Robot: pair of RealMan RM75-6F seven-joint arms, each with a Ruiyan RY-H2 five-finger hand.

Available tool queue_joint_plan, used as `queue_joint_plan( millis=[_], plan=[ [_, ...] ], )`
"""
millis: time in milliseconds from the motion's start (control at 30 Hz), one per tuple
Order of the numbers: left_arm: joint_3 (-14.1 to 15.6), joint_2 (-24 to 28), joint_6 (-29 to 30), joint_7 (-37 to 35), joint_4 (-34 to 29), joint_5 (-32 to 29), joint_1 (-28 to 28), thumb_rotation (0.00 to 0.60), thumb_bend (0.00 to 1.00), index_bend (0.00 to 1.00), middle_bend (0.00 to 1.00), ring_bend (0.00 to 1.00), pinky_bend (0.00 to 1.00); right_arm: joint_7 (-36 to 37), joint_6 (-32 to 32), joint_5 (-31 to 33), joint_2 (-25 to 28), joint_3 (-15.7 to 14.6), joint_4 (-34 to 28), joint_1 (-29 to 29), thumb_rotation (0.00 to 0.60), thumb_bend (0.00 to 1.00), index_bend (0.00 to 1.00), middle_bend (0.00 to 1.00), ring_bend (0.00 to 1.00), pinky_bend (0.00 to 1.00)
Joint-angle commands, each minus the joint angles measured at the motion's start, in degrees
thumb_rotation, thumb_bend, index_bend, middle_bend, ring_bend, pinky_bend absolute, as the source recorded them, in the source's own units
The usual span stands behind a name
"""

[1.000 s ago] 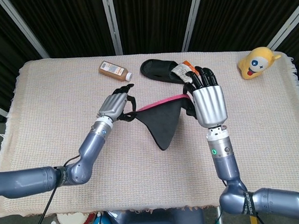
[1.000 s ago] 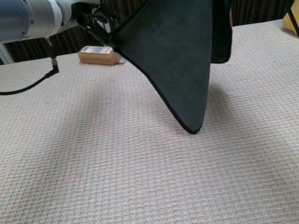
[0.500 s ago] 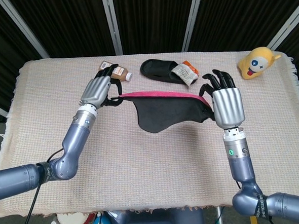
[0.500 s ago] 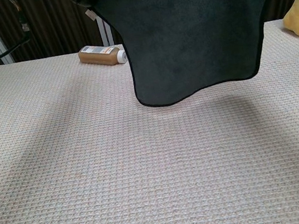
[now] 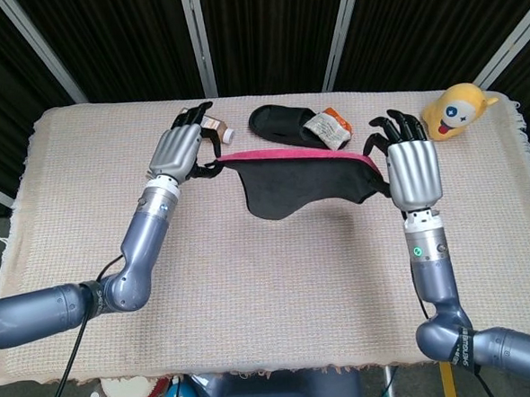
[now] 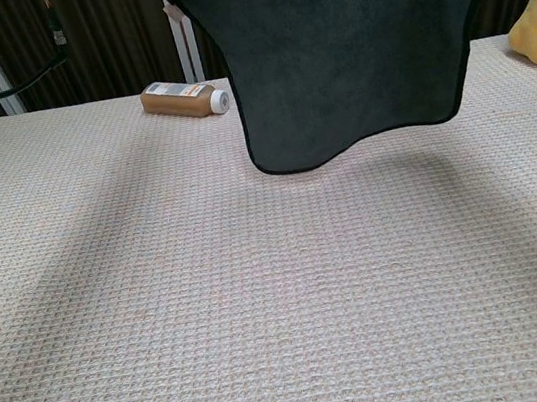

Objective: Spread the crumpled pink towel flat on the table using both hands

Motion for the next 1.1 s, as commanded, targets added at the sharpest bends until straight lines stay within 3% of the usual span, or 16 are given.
queue_joint_plan(
  millis=[33,467,633,767,800,1100],
  plan=[
    [-0.1,-2.6,-0.6,1.1,3.9,-0.7,-1.4,0.600,0.47,0.69,0.00,0.00,0.00,1.9,-2.2,1.1,-1.2,0.9,3.6,1.6,0.600,0.58,0.68,0.32,0.18,0.19],
    [-1.5,-10.8,-6.9,1.5,20.0,-0.7,-5.5,0.600,0.47,0.70,0.00,0.00,0.00,6.4,-7.5,3.3,-6.3,2.7,16.7,6.7,0.600,0.59,0.69,0.32,0.18,0.20],
    [-2.8,-11.7,-9.2,0.3,22.3,-1.0,-5.8,0.600,0.47,0.70,0.00,0.00,0.00,6.9,-7.7,3.4,-6.9,3.0,18.7,7.5,0.600,0.59,0.69,0.32,0.18,0.20],
    [-1.7,-11.2,-9.3,0.7,20.2,-0.3,-4.6,0.600,0.47,0.70,0.00,0.00,0.00,6.7,-7.2,3.3,-6.9,1.5,17.5,6.3,0.600,0.59,0.69,0.32,0.18,0.20],
    [-0.9,-10.8,-8.8,0.1,16.9,-0.1,-3.1,0.600,0.47,0.70,0.00,0.00,0.00,6.6,-6.1,2.9,-6.9,-0.2,15.8,4.7,0.600,0.59,0.69,0.32,0.18,0.20],
    [2.8,-7.4,-3.1,-1.8,0.3,4.8,3.6,0.600,0.47,0.70,0.00,0.00,0.00,5.3,-1.0,-0.8,-5.3,-5.4,7.1,-0.8,0.600,0.59,0.69,0.32,0.18,0.20]
  ],
)
